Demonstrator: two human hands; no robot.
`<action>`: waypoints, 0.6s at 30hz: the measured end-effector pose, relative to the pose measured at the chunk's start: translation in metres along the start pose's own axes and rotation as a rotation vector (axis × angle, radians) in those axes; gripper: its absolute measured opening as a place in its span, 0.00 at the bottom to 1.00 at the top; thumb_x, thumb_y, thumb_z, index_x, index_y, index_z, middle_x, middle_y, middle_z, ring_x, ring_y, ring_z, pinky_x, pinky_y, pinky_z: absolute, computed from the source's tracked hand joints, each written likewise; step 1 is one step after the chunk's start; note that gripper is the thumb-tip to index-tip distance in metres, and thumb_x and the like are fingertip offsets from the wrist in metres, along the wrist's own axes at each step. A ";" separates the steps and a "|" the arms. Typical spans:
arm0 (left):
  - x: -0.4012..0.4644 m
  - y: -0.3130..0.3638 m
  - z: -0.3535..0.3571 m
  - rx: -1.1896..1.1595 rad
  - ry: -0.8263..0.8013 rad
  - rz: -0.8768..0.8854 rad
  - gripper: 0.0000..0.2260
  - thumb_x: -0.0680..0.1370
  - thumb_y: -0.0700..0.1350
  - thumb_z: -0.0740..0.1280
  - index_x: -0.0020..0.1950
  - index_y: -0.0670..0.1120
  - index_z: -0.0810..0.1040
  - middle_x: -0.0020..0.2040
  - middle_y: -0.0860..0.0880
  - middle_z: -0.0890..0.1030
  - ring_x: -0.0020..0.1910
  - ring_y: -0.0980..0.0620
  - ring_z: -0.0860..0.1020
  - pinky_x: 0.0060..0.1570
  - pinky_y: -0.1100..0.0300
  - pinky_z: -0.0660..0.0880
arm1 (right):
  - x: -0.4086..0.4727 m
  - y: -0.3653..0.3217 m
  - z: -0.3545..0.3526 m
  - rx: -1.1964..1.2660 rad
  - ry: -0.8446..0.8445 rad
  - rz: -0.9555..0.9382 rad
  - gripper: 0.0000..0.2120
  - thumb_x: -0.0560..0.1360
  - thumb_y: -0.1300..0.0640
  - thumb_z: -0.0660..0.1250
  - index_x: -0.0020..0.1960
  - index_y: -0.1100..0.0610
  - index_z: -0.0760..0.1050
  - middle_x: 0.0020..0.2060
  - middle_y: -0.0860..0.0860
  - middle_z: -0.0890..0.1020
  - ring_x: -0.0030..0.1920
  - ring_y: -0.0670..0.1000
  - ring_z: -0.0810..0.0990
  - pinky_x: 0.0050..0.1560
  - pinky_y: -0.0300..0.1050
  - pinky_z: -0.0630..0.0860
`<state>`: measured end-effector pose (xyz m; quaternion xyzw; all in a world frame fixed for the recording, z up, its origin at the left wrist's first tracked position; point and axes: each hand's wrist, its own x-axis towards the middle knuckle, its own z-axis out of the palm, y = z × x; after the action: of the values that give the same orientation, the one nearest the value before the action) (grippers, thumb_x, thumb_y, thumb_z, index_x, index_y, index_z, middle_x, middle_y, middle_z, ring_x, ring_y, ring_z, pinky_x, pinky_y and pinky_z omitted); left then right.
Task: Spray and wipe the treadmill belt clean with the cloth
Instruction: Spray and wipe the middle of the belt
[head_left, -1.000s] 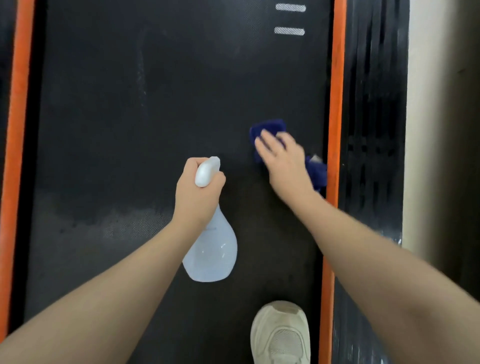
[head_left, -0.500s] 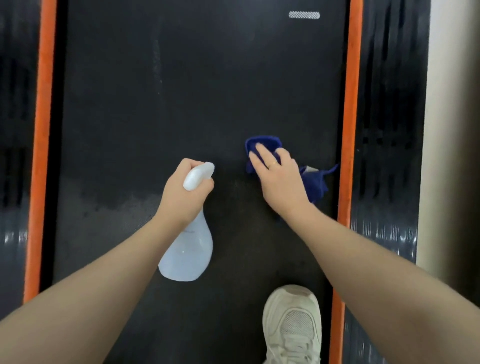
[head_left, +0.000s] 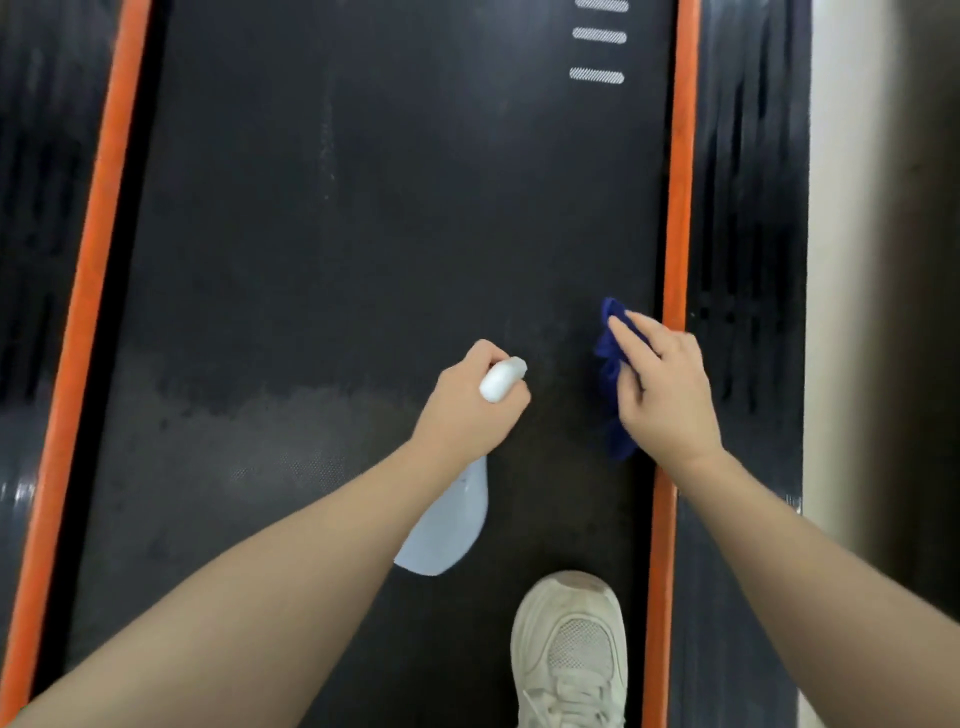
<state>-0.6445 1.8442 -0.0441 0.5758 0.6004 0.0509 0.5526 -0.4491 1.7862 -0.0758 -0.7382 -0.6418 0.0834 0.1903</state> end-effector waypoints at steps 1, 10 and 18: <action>0.003 0.005 0.008 -0.012 0.009 -0.016 0.07 0.77 0.47 0.65 0.53 0.49 0.71 0.45 0.52 0.76 0.44 0.53 0.76 0.44 0.56 0.75 | -0.009 -0.001 -0.001 0.059 0.006 0.117 0.21 0.74 0.60 0.55 0.64 0.62 0.74 0.62 0.58 0.76 0.54 0.62 0.74 0.58 0.46 0.68; 0.002 0.015 0.028 -0.123 0.029 -0.053 0.07 0.76 0.45 0.66 0.53 0.49 0.71 0.45 0.52 0.76 0.41 0.56 0.74 0.40 0.60 0.74 | -0.028 -0.013 0.010 0.195 -0.044 0.363 0.20 0.78 0.65 0.59 0.69 0.59 0.69 0.67 0.54 0.70 0.65 0.55 0.66 0.62 0.38 0.60; -0.008 -0.009 -0.036 -0.191 0.258 -0.005 0.09 0.78 0.44 0.66 0.56 0.53 0.71 0.46 0.59 0.75 0.45 0.60 0.75 0.39 0.69 0.71 | 0.046 -0.029 0.068 -0.104 -0.174 -0.027 0.19 0.72 0.62 0.64 0.62 0.65 0.75 0.60 0.62 0.77 0.52 0.67 0.76 0.47 0.61 0.77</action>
<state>-0.6786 1.8557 -0.0317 0.5076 0.6604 0.1801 0.5232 -0.4934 1.8460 -0.1213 -0.7284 -0.6691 0.1114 0.0966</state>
